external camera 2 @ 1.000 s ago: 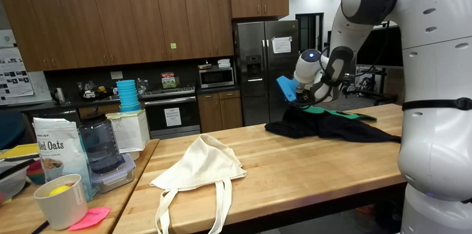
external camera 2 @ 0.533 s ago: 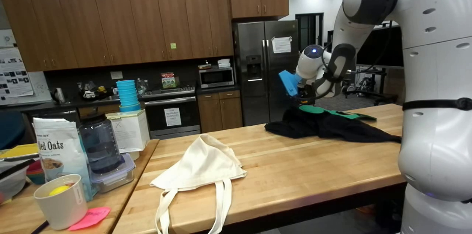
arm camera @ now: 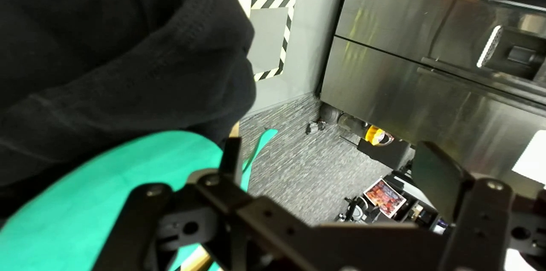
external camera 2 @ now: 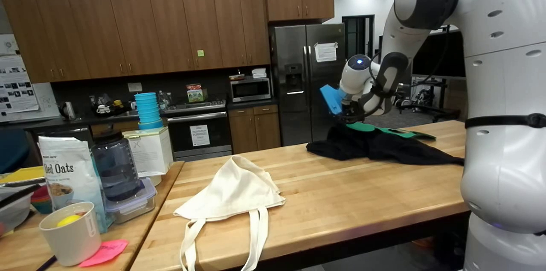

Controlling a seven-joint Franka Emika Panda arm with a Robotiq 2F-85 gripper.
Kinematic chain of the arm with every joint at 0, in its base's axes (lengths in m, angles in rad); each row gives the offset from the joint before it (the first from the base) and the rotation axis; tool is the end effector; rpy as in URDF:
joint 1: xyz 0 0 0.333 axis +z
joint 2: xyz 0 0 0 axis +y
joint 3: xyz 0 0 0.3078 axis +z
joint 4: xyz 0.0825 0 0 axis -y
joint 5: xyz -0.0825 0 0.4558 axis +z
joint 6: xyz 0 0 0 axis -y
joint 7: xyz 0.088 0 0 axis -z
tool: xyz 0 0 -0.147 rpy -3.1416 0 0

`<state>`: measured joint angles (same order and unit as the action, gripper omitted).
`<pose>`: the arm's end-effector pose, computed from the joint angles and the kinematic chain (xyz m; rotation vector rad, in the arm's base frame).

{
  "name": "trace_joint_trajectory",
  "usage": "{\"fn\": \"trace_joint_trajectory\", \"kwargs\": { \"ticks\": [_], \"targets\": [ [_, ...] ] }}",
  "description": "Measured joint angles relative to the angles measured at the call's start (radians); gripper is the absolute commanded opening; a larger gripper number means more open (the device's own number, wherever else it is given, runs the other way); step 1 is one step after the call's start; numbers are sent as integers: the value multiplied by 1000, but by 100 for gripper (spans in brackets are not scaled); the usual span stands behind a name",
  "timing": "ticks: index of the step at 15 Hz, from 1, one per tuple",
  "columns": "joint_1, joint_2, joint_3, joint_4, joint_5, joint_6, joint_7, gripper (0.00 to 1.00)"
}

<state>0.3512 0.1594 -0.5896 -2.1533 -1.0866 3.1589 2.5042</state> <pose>0.6587 -0.0745 0.3199 -1.7604 1.8169 -1.0176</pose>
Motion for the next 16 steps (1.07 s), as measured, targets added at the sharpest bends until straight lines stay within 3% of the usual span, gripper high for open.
{"fn": "trace_joint_trajectory", "kwargs": {
  "ticks": [13,16],
  "targets": [
    [-1,6,-3,7,-1,-15,10,100],
    [-36,6,-10,-5,6,9,-31,100]
  ]
}}
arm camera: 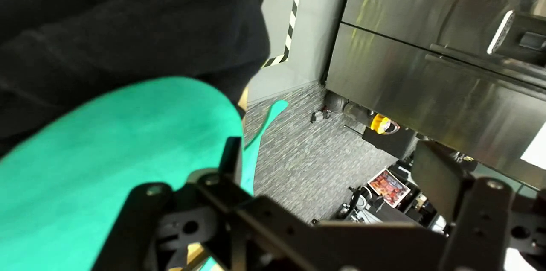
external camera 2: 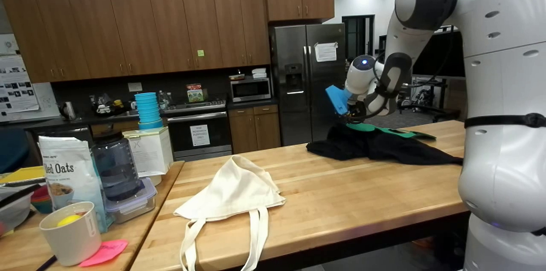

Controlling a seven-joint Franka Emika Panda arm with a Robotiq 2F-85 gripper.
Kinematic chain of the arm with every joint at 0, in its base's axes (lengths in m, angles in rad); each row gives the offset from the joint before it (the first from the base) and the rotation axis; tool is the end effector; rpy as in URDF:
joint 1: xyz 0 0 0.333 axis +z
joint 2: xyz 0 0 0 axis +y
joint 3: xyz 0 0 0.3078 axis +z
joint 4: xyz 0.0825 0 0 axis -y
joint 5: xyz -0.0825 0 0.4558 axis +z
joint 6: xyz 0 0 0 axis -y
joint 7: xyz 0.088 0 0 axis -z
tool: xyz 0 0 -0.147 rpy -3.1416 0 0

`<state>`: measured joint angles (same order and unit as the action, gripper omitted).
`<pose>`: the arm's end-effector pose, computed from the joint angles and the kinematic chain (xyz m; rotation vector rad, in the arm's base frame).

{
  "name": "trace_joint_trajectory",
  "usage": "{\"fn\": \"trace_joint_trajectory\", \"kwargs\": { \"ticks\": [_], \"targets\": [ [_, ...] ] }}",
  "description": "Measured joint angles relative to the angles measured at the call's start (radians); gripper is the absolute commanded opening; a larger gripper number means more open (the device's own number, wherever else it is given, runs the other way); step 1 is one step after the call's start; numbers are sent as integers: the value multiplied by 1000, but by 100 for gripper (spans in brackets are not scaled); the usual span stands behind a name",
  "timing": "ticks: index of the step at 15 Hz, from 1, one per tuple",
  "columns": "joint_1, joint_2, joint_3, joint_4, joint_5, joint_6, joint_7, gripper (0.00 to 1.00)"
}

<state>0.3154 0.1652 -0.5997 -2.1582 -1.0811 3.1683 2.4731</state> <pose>0.6534 -0.1034 0.3156 -1.7614 1.8442 -1.0370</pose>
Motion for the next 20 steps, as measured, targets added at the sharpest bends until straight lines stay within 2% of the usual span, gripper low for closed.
{"fn": "trace_joint_trajectory", "kwargs": {
  "ticks": [5,6,8,10,12,15,20],
  "targets": [
    [-123,-6,37,-92,65,162,-87,100],
    [-149,-9,59,-115,65,193,-87,100],
    [-234,-16,156,-178,112,252,-144,100],
    [-292,-16,220,-216,8,301,-79,100],
    [-360,-21,305,-223,-125,299,25,100],
    [-403,-26,384,-209,-264,295,152,100],
    [-459,-23,471,-208,-247,282,129,100]
  ]
}}
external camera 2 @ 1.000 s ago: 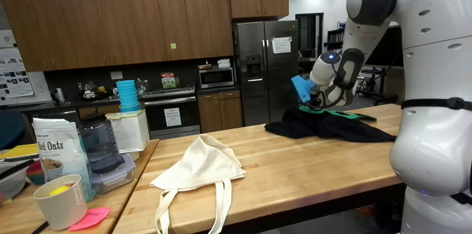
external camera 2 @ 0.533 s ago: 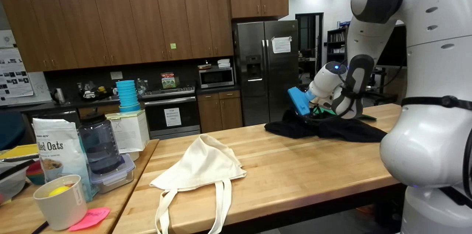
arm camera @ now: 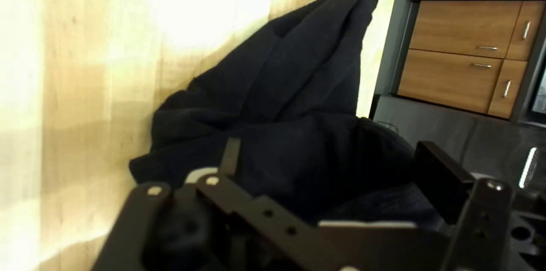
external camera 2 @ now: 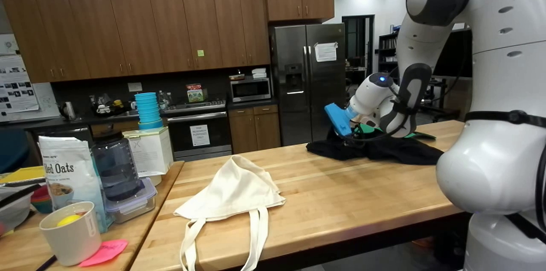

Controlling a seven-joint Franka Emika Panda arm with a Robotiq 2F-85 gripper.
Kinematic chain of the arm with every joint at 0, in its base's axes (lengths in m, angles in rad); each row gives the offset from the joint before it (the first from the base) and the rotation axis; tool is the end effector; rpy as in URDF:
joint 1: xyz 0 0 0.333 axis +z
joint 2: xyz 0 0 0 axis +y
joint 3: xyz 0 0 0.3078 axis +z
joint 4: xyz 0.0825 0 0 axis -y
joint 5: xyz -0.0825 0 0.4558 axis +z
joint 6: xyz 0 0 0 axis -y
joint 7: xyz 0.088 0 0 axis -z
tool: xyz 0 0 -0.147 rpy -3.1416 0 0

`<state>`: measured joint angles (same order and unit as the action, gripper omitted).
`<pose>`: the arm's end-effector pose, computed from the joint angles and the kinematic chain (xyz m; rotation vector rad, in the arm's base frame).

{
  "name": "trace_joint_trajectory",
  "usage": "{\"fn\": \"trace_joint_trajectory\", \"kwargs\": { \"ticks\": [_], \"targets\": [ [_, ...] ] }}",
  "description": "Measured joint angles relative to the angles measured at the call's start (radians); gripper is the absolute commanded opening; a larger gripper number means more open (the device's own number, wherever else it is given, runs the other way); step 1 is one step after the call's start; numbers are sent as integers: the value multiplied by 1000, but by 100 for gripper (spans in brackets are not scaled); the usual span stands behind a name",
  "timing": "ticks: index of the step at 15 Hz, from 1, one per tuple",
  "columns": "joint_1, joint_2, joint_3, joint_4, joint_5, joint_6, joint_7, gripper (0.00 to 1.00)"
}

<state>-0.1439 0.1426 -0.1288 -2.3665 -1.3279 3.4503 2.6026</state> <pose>0.5661 -0.0300 0.2324 -1.8737 1.6422 -0.6329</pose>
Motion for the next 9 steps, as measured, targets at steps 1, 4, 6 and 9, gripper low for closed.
{"fn": "trace_joint_trajectory", "kwargs": {
  "ticks": [1,4,6,9],
  "targets": [
    [-7,1,6,1,15,-9,-2,100],
    [-22,0,21,33,114,-70,-8,100],
    [-22,-1,28,72,221,-122,-38,100],
    [-1,-1,50,97,505,-195,-249,100]
  ]
}}
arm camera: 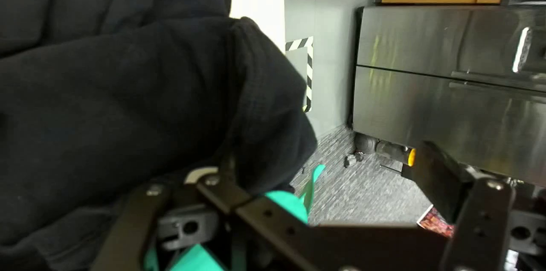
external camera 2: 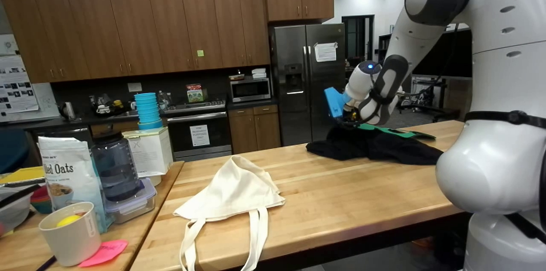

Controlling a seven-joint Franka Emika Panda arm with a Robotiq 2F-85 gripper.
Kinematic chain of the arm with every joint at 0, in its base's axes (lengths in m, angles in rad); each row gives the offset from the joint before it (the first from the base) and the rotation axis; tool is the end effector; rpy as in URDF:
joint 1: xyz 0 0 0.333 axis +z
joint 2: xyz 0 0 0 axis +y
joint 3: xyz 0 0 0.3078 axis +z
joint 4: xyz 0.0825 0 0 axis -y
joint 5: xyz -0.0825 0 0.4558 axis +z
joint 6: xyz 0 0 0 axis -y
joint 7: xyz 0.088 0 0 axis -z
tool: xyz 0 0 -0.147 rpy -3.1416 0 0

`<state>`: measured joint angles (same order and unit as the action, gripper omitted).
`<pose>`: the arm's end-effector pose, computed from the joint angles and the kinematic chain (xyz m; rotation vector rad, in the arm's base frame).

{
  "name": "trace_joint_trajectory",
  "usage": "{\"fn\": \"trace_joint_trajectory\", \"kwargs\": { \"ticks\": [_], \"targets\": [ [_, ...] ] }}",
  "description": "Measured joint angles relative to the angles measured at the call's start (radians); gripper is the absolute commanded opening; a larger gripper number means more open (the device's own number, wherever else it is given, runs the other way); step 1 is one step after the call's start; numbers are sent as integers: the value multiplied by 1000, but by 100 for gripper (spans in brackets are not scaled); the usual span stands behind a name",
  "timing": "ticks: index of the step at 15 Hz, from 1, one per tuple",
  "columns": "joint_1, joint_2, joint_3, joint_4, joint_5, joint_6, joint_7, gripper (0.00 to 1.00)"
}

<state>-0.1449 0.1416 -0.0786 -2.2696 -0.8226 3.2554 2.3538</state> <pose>0.6353 -0.0662 0.2869 -1.6223 1.8782 -0.7861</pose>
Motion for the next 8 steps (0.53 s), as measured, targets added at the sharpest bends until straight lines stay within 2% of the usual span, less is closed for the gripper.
{"fn": "trace_joint_trajectory", "kwargs": {
  "ticks": [4,8],
  "targets": [
    [-15,0,96,49,122,-110,-94,100],
    [54,0,111,61,463,-174,-406,100]
  ]
}}
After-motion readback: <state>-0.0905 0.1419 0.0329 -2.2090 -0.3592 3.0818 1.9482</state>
